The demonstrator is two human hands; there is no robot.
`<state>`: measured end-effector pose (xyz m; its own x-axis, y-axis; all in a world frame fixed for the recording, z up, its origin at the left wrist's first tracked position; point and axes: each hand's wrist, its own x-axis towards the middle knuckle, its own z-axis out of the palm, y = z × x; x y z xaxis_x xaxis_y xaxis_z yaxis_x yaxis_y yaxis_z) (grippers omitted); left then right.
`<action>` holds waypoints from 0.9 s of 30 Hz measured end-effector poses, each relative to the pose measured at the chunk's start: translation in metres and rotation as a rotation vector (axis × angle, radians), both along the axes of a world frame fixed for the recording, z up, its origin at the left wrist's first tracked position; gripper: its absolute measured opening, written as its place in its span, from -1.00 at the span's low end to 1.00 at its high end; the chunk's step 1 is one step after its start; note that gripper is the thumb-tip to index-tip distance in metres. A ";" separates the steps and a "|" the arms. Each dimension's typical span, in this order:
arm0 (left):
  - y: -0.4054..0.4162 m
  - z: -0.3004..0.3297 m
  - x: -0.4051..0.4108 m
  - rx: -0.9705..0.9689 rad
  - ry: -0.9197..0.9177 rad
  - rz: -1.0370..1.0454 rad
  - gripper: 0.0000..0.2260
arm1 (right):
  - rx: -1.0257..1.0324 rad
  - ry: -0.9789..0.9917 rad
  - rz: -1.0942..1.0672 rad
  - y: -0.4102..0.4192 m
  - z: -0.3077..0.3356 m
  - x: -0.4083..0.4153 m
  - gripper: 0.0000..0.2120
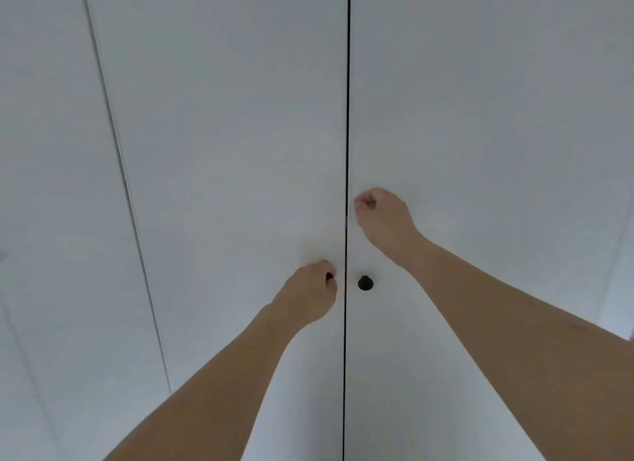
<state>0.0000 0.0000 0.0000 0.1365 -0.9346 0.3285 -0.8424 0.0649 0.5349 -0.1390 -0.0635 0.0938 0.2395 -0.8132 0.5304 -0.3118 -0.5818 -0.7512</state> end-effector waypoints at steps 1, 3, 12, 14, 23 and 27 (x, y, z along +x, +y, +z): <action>0.001 -0.003 -0.004 -0.038 -0.009 0.036 -0.82 | -0.018 -0.040 -0.002 0.000 0.000 0.000 -0.84; 0.005 -0.008 -0.011 -0.097 -0.010 0.130 -0.81 | -0.002 -0.101 0.034 -0.001 -0.003 -0.003 -0.81; 0.112 -0.029 -0.031 -0.298 0.149 0.268 -0.79 | -0.040 -0.125 0.452 0.074 0.006 0.000 -0.88; 0.152 -0.035 -0.024 -0.296 0.096 0.288 -0.74 | -0.109 -0.127 0.528 0.106 0.007 0.007 -0.86; 0.282 -0.048 0.010 -0.411 0.006 0.737 -0.48 | -0.272 -0.166 0.902 0.208 0.008 0.089 -0.86; 0.323 -0.060 0.036 -0.448 0.167 0.940 -0.59 | -0.325 -0.102 0.962 0.237 0.002 0.143 -0.50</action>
<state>0.0365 0.3232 -0.0596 0.8185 -0.2275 0.5276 -0.5742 -0.3553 0.7376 0.0038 0.1739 0.0957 0.6564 -0.1125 0.7459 0.4526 -0.7324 -0.5087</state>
